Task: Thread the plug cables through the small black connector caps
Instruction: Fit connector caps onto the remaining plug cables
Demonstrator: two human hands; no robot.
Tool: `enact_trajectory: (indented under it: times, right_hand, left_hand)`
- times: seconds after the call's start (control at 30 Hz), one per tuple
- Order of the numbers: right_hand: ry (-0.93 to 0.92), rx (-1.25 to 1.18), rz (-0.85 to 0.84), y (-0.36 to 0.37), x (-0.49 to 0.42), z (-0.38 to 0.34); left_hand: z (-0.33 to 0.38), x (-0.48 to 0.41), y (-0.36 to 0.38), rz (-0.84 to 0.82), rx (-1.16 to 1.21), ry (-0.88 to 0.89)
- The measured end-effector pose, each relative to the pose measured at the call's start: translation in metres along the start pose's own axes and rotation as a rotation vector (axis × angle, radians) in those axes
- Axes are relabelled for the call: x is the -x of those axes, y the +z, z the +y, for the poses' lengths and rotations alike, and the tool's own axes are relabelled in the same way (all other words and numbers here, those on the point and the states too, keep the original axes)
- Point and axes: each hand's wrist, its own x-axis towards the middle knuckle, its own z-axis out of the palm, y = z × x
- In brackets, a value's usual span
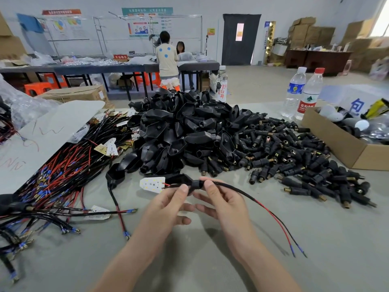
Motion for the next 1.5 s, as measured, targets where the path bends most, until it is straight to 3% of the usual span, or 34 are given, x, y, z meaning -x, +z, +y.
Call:
enact_trajectory:
  times: [0.1,0.2,0.43,0.6,0.77,0.93,1.2,1.37,1.5]
  right_hand:
    - [-0.009,-0.035,0.118,-0.008,-0.007,-0.003]
    - [0.010,-0.071,0.195,-0.013,-0.011,-0.002]
    - [0.040,-0.099,0.260,-0.019,-0.016,0.000]
    - [0.096,-0.134,0.244,-0.020,-0.016,0.002]
    - [0.133,-0.163,0.096,-0.017,-0.015,0.006]
    - [0.119,0.003,-0.036,-0.015,-0.013,0.013]
    - [0.129,0.045,-0.075,-0.014,-0.011,0.013]
    - [0.161,0.024,-0.108,-0.014,-0.011,0.014]
    - [0.189,-0.068,-0.071,-0.015,-0.012,0.012]
  left_hand:
    - [0.000,0.004,-0.008,-0.130,-0.335,0.133]
    - [-0.005,0.002,-0.011,-0.065,-0.543,0.256]
    - [-0.002,-0.004,-0.017,0.114,-0.305,0.319]
    - [-0.007,-0.009,-0.023,0.047,-0.317,0.209]
    - [-0.011,-0.010,-0.022,0.015,-0.231,0.207]
    - [-0.019,-0.012,-0.014,0.031,-0.226,0.192]
    - [-0.019,-0.009,-0.020,0.100,-0.532,0.341]
    - [-0.020,-0.011,-0.025,0.020,-0.798,0.578]
    - [-0.020,-0.012,-0.032,-0.050,-0.923,0.612]
